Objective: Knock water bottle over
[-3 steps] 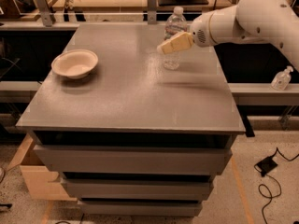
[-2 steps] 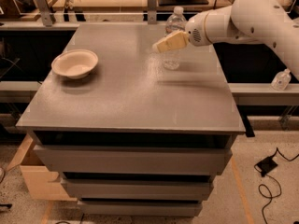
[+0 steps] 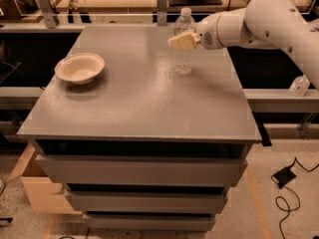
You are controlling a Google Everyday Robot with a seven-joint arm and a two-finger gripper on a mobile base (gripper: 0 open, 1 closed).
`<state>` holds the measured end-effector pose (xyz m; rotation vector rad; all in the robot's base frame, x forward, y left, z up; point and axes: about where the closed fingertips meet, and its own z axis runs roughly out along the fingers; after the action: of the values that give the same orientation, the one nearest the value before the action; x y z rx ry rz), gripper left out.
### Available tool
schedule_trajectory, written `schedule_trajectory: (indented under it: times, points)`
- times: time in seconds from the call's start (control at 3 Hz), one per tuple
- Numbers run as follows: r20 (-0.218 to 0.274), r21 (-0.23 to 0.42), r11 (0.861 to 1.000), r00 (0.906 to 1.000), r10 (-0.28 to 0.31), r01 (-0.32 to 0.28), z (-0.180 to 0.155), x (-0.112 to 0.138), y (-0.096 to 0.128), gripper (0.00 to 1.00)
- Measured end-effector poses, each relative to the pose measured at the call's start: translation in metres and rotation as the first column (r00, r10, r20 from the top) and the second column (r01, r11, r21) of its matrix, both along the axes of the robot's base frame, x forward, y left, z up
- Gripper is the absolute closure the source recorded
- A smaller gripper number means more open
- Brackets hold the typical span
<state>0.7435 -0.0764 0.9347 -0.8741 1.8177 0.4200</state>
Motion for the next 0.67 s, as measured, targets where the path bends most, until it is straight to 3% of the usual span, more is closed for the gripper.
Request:
schedule_trajectory:
  times: [0.33,0.67]
  points:
    - [-0.005,-0.069,0.998,0.9999,-0.010,0.009,0.001,-0.004,-0.006,0.72]
    - [-0.017,-0.213,0.977,0.9997,-0.017,0.014,0.009,-0.012,-0.017,0.95]
